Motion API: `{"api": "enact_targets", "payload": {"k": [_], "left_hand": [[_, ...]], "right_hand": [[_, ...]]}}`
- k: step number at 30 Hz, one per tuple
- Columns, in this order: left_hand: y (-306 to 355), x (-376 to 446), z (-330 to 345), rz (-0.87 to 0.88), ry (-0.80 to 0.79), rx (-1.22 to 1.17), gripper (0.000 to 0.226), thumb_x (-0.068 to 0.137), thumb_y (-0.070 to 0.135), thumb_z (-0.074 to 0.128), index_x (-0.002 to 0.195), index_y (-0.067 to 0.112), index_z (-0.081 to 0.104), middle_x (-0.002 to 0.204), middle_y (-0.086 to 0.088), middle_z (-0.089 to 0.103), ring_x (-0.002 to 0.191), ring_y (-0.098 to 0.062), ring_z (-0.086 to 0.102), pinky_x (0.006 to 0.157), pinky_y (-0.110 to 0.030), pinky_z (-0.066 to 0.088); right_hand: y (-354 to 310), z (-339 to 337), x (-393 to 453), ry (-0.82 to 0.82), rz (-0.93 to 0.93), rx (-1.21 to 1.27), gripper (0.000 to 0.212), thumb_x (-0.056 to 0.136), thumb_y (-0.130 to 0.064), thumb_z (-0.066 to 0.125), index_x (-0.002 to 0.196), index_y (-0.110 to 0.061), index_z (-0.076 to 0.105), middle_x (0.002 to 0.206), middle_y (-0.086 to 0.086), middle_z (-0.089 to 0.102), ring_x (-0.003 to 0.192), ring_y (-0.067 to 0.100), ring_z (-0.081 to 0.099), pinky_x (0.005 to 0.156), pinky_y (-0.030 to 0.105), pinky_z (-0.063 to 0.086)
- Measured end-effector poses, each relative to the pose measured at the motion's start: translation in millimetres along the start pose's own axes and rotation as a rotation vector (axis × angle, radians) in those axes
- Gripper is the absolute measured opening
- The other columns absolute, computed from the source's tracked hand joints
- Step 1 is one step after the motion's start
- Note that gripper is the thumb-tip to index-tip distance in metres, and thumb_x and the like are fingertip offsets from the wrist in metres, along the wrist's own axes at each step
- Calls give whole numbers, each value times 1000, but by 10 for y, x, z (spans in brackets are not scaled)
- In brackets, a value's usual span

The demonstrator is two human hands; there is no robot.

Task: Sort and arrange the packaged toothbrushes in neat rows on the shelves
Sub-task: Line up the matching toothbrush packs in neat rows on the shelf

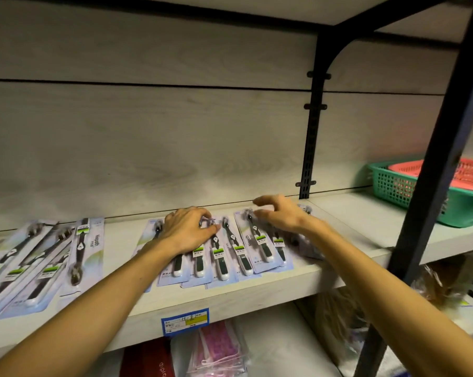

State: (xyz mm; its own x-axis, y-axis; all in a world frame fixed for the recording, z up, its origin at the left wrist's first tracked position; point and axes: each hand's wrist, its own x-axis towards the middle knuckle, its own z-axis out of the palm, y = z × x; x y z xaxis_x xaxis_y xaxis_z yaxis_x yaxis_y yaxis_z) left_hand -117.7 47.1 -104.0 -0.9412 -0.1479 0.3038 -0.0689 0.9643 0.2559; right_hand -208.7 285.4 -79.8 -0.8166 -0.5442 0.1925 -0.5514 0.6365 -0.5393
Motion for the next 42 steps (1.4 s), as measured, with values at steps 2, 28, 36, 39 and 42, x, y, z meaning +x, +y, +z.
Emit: {"api": "enact_targets", "payload": {"k": [2,28,36,39,42], "left_hand": [[2,36,-20,-8,-43,34,61,91,69,50,138,31,55,142,3,57,128,-26,52,101,-40,40],[-42,184,2,-40,-105,-291,42,79,65,70,111,37,74,116,16,69,107,-13,62,91,-34,51],[-71,209,-19,-29,-98,-388,35,83,55,71,111,34,75,116,13,71,107,-11,63,97,-35,51],[-36,217,0,-2,-116,-343,37,85,57,68,113,33,73,120,12,69,112,-13,62,99,-38,50],[-21,218,-25,-10,-140,-313,40,85,61,66,114,35,72,121,10,70,113,-16,62,100,-40,50]], "right_hand": [[49,109,-36,-29,-15,-128,38,101,-40,53,131,-20,64,125,3,69,110,22,65,96,37,52],[-81,354,131,-106,41,-374,57,100,-64,24,148,-39,42,152,7,45,142,33,33,117,59,23],[-117,334,157,-107,56,-377,54,99,-64,32,142,-39,50,147,9,49,139,34,36,115,58,25],[-193,433,162,-104,25,-336,54,98,-64,34,139,-36,54,144,7,53,136,32,40,114,57,26],[-215,415,150,-83,-44,63,42,103,-41,46,136,-18,59,136,8,62,126,25,54,110,43,40]]}}
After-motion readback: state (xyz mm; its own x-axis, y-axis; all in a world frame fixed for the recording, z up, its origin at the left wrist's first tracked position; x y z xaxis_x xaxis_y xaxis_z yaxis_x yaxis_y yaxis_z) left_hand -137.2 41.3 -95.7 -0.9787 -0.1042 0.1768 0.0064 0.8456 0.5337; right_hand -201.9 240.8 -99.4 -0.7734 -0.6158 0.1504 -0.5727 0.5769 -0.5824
